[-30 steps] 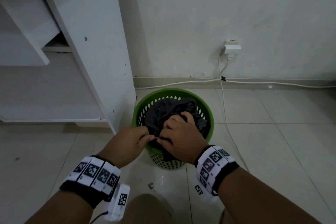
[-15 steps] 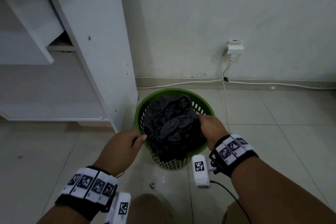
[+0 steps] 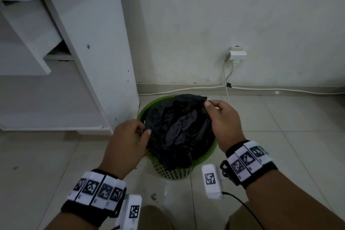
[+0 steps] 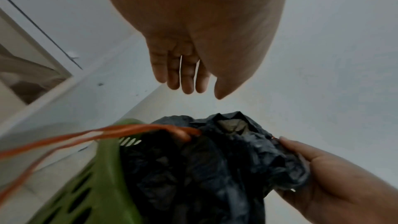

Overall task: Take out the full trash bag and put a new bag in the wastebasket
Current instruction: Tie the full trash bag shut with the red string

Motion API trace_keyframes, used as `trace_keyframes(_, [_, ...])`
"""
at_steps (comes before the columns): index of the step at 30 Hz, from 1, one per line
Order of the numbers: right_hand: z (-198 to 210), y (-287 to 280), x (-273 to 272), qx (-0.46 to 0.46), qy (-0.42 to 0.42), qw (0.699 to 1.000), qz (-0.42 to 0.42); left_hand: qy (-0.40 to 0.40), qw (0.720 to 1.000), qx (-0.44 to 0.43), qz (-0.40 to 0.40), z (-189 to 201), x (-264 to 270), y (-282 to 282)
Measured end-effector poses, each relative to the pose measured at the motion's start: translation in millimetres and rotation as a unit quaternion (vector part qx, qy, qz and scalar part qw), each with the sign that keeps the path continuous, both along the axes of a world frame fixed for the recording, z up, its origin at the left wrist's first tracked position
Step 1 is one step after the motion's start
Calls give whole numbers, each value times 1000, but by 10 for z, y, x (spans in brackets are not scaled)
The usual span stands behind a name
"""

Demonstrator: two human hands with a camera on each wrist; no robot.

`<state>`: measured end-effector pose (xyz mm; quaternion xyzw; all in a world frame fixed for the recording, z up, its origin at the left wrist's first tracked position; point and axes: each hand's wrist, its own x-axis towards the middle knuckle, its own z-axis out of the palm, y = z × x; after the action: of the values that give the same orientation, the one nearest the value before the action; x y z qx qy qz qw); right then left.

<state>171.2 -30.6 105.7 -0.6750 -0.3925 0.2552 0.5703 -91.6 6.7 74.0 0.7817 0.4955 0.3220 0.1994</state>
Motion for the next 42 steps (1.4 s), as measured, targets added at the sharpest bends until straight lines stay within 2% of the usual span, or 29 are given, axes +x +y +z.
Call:
trace_keyframes(3, [94,-70,-11,22,-82,996,9,-38,998,40,-2,182,179,-19])
trace_keyframes(8, [262,-172,-56,72,-208,975,-41,-73,995,54,-46,523,516,-145])
trace_keyframes(9, [283,-177,-56,67,-194,978,-36,-81,993,52,-60,581,589,-171])
trace_keyframes(12, [352,-193,-73,55,-58,997,12,-92,989,25,-115,665,791,-197])
trace_keyframes(15, [406,-197,-104,32,22,997,60,-73,984,12,-161,643,981,-176])
trace_keyframes(20, [452,-201,-111,10,118,988,103,-75,991,-11,-114,523,1122,-45])
trace_keyframes(25, [462,-230,-121,-15,150,983,103,-66,993,29,-89,482,1127,59])
trace_keyframes(31, [404,-218,-90,-12,106,993,45,-63,991,69,-94,554,1114,143])
trace_keyframes(36, [364,-245,-68,9,-91,992,84,-99,989,53,-100,631,1116,138])
trace_keyframes(40, [435,-259,-73,64,-83,993,48,-124,987,38,-100,662,1088,64])
trace_keyframes(42, [496,-270,-94,100,-78,991,37,-165,977,-29,-132,687,1081,2])
